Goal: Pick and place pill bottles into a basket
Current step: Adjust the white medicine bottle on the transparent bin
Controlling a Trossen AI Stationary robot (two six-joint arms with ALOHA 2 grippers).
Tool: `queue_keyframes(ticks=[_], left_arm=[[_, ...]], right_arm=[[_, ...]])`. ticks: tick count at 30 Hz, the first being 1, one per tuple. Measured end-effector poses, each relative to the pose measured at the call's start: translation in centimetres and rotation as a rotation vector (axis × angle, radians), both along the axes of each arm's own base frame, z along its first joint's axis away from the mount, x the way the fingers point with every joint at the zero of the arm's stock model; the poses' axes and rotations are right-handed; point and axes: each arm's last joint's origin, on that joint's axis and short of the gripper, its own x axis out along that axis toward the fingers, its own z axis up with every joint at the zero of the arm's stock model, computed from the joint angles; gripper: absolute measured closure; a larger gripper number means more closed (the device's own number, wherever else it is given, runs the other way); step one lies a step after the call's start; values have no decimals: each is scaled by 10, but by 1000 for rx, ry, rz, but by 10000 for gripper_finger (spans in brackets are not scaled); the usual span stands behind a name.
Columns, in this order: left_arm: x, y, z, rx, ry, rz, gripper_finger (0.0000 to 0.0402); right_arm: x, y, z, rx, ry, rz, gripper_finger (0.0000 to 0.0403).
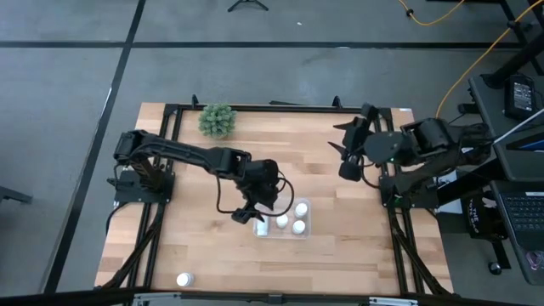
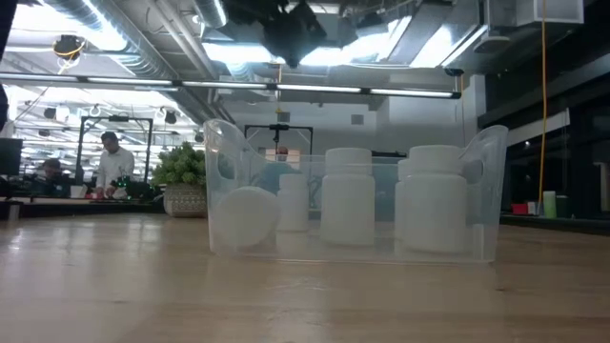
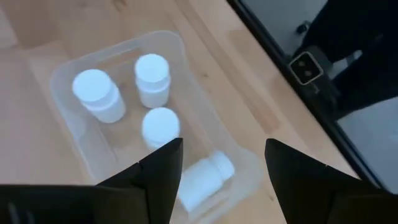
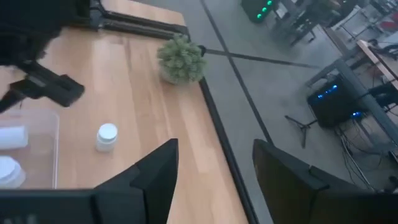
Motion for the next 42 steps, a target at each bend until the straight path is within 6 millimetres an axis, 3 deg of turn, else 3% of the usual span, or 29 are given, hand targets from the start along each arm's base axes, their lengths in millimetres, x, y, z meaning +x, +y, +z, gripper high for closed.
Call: queue_keyframes(ticks=[7, 12, 18, 26, 35, 42], left_arm=[[1, 3, -20, 33, -58, -16, 181], [-6, 0, -33, 297, -52, -82, 181], [-8, -13, -33, 352, -86, -159, 181], [-13, -36, -33, 456, -181, -402, 181], [-11, -34, -35, 556, -226, -490, 181], [-2, -31, -58, 606, -191, -570, 181]], right_arm=[[5, 4, -14, -14, 48, 11, 195], [8, 5, -22, -19, 70, 12, 195], [11, 6, -22, -16, 54, 16, 195], [13, 6, -20, -25, 29, 29, 195], [16, 7, -17, -14, -11, 29, 195], [18, 7, -14, -7, -43, 30, 195]])
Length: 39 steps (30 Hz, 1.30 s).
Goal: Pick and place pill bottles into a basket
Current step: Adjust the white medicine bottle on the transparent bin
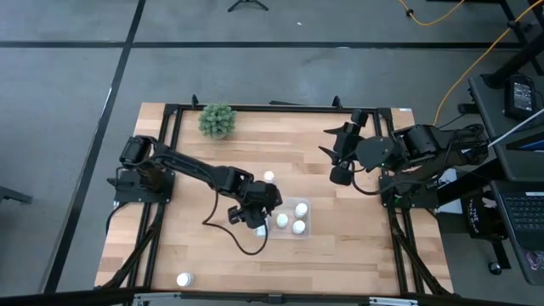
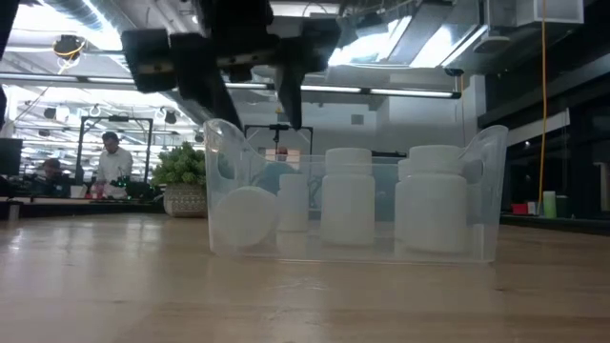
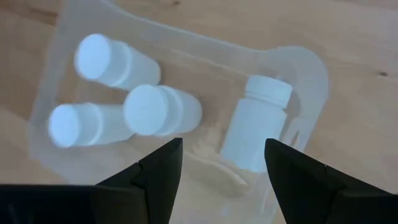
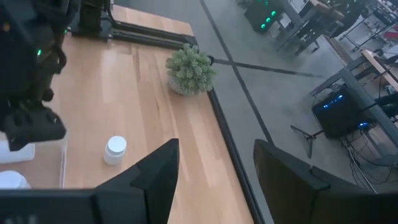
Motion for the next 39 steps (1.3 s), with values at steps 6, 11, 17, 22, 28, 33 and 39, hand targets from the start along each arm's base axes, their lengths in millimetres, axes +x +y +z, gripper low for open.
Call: queue_keyframes(ticks=[6, 11, 17, 22, 28, 33, 39], left_arm=[[3, -1, -9, 5, 21, -34, 180], [3, 0, -10, -16, 20, -73, 180], [5, -1, -15, -34, 33, -90, 180], [8, -2, -21, -67, 48, -107, 180], [9, -3, -21, -71, 38, -109, 180], [10, -2, -22, -88, 28, -114, 180], [13, -2, -22, -96, 7, -117, 180]], right_arm=[[2, 1, 3, 18, -34, 14, 195], [3, 1, 4, 24, -56, 14, 195], [5, 2, 6, 18, -71, 23, 195], [5, 2, 6, 2, -64, 34, 195], [5, 2, 6, -9, -56, 41, 195], [5, 2, 6, -20, -49, 48, 195], [5, 2, 6, -37, -38, 59, 195]])
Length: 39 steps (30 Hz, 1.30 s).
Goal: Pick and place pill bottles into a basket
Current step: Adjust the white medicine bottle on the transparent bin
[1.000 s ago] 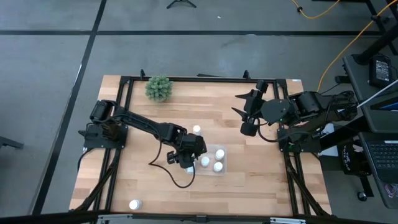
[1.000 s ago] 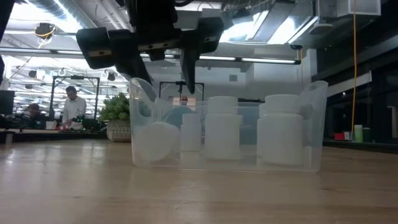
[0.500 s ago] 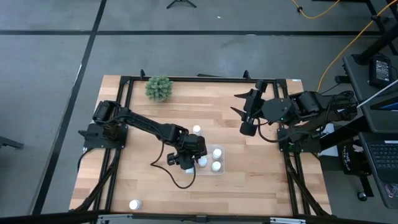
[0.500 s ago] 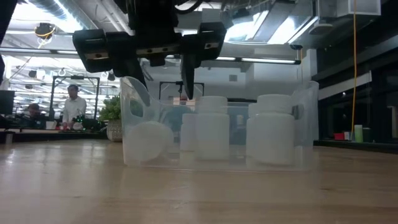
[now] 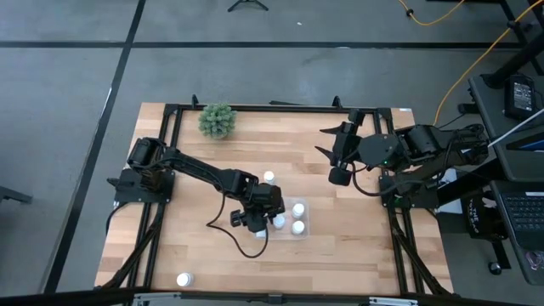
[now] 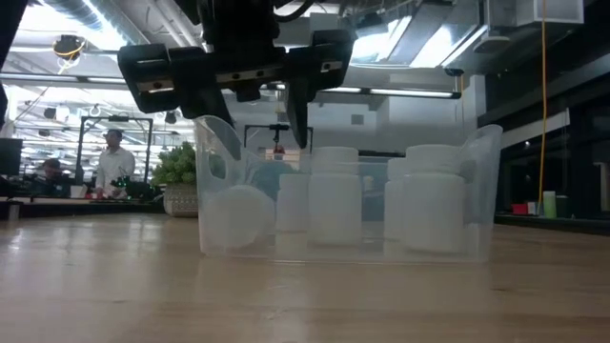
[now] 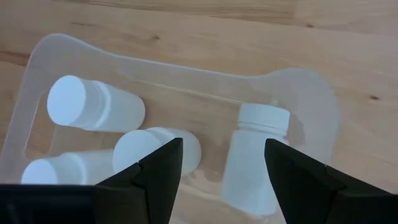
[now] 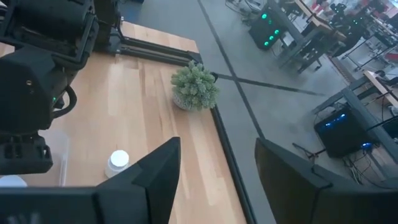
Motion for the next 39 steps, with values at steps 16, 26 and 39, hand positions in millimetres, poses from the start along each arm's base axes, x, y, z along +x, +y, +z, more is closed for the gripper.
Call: queue_keyframes(ticks=[16, 26, 39], left_arm=[[6, 26, 54, 195, -139, 261, 180], [-40, 64, 155, -55, -426, 728, 180], [-126, 60, 239, -189, -771, 976, 180]], right_arm=[[-2, 17, -2, -44, 72, 218, 195], [26, 36, -25, -91, 225, 427, 195], [124, 16, -116, 172, 490, 647, 132]])
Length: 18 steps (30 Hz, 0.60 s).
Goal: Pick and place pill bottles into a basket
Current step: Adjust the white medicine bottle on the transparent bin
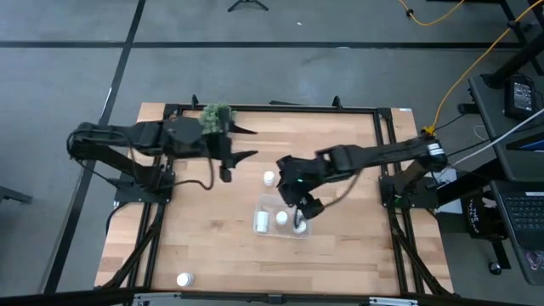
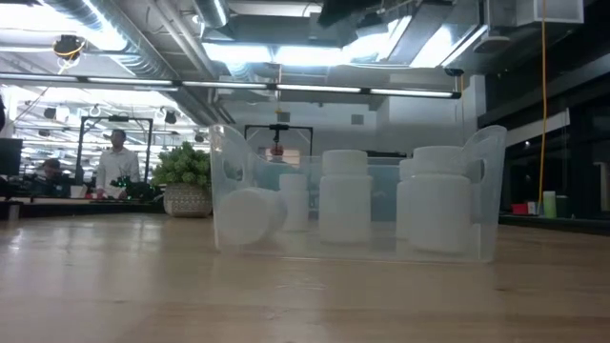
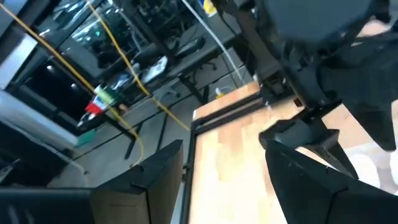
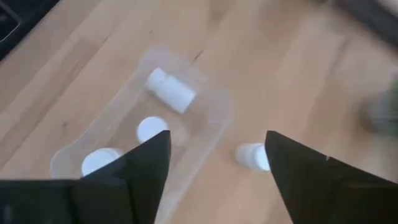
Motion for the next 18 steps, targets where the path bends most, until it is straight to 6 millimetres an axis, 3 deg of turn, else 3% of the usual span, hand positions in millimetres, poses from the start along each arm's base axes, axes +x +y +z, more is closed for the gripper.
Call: queue_keyframes(ticks=[4, 11, 18], left_arm=[[-13, -5, 1, 16, 30, 40, 180], [-18, -9, -6, -1, 94, 44, 180], [-15, -10, -18, -11, 135, 27, 180]], right_arm=[[12, 1, -21, -72, 54, 118, 102], [30, 16, -52, -169, 81, 251, 99], [40, 33, -53, -194, -35, 321, 99]])
